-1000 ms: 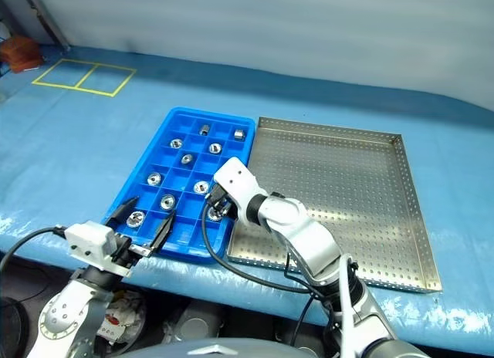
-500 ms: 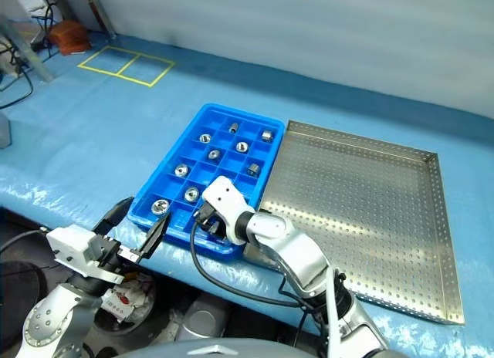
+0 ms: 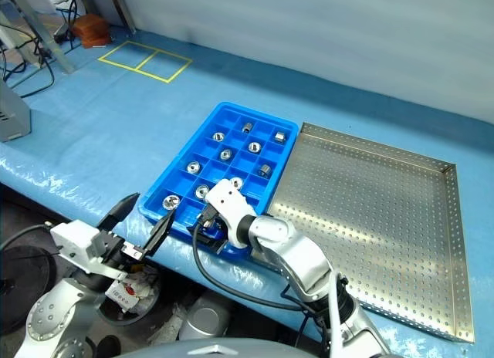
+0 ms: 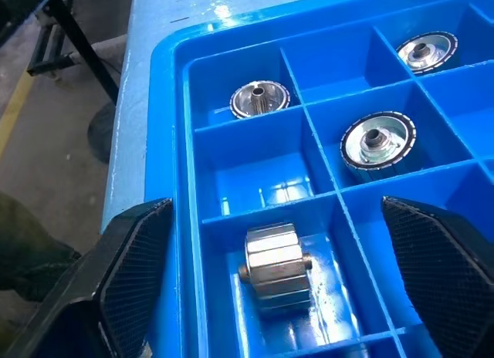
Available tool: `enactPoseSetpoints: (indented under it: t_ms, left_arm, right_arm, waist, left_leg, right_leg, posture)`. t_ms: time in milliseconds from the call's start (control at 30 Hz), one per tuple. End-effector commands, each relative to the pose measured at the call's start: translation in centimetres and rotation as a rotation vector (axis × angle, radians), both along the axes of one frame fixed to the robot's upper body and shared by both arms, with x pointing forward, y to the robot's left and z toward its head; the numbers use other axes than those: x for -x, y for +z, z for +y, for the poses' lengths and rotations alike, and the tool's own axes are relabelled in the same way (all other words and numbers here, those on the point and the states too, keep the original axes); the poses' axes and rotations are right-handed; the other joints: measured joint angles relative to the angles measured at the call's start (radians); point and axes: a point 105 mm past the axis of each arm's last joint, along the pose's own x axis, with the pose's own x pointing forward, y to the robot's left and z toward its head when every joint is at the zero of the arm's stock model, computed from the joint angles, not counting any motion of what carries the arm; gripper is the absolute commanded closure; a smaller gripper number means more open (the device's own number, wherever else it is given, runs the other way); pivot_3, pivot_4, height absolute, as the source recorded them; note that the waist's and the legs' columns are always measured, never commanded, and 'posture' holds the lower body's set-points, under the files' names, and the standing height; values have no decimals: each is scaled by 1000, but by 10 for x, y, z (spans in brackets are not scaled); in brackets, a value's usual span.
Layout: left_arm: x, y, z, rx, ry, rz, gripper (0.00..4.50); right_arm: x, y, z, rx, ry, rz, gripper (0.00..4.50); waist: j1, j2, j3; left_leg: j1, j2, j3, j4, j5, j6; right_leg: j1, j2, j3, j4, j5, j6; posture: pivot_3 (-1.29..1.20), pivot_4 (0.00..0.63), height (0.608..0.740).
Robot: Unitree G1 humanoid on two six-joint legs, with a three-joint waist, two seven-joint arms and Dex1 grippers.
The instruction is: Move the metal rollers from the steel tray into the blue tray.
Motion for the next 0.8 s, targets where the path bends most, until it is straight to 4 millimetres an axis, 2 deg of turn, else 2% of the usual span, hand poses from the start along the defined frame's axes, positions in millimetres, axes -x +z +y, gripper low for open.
enactPoseSetpoints:
  t_ms: [33, 233, 367, 567, 800]
  left_arm:
    - [-4, 7, -5, -10, -35, -28, 0]
    - [-16, 8, -12, -12, -98, -37, 0]
    - [-23, 8, -18, -16, -144, -39, 0]
    - [-32, 6, -30, -31, -222, -38, 0]
    - [-41, 4, -42, -40, -292, -40, 0]
  right_arm:
    - [-5, 27, -11, -66, -30, -102, 19]
    - [-15, 36, -38, -64, -122, -159, 19]
    - [-17, 36, -56, -44, -178, -182, 19]
    - [-20, 37, -85, -17, -285, -208, 19]
    - [-14, 36, -104, 9, -362, -220, 19]
  waist:
    - [-2, 0, 0]
    - [-17, 0, 0]
    - [-34, 0, -1]
    - [-88, 0, -1]
    - [-179, 1, -1]
  left_leg:
    - [0, 0, 0, 0, 0, 0]
    - [0, 0, 0, 1, 0, 0]
    - [-4, 0, -1, 2, 0, 0]
    - [-6, 0, -3, 4, 0, 0]
    - [-5, 0, -6, 5, 1, 1]
  right_leg:
    - [0, 0, 0, 0, 0, 0]
    - [2, 0, 0, 0, 0, 0]
    - [2, 1, 0, 0, 3, 6]
    - [2, 2, 0, 1, 4, 6]
    - [5, 2, 0, 1, 4, 6]
  posture:
    - [467, 150, 740]
    - [402, 150, 740]
    - [366, 150, 740]
    - [313, 150, 740]
    - [246, 150, 740]
